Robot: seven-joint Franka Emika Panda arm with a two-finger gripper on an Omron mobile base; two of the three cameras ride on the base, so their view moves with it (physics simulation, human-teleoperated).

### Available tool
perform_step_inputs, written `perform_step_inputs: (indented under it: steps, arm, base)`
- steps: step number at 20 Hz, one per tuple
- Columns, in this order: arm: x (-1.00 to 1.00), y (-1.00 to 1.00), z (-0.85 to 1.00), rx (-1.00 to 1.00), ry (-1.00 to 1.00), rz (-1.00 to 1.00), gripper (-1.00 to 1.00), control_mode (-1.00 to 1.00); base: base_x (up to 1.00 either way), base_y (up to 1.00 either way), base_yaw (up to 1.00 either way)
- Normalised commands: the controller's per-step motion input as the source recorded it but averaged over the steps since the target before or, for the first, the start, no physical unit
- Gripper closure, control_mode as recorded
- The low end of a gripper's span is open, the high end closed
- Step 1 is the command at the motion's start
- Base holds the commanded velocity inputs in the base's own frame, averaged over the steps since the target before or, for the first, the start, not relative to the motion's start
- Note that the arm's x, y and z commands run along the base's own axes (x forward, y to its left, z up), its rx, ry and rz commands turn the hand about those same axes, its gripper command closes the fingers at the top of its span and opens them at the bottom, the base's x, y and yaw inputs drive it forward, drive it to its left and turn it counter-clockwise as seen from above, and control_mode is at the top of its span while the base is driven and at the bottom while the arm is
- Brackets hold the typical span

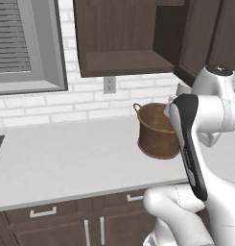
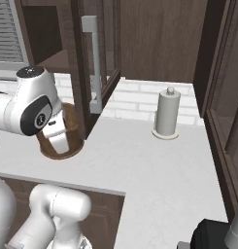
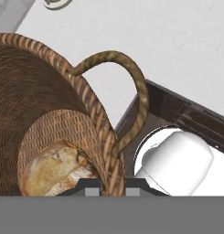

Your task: Open the cabinet, pick up the bread from the cabinet and place it in the basket. Then move the basket to the dining counter.

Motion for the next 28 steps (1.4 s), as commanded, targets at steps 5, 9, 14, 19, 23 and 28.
perform_step_inputs:
  steps: [5,9,14,19,23,28]
  arm:
    - [0.00,0.00,0.00,0.00,0.00,0.00,1.00,1.00]
    - [0.00,0.00,0.00,0.00,0.00,0.00,1.00,1.00]
    - [0.00,0.00,0.00,0.00,0.00,0.00,1.00,1.00]
    - [0.00,0.00,0.00,0.00,0.00,0.00,1.00,1.00]
    - [0.00,0.00,0.00,0.00,0.00,0.00,1.00,1.00]
    - [0.00,0.00,0.00,0.00,0.00,0.00,1.00,1.00]
  base:
    - [0.00,0.19,0.02]
    - [-0.16,0.76,0.26]
    - [-0.74,0.95,0.59]
    - [-0.33,0.89,0.82]
    - [-0.07,0.71,0.88]
    - [0.00,0.48,0.90]
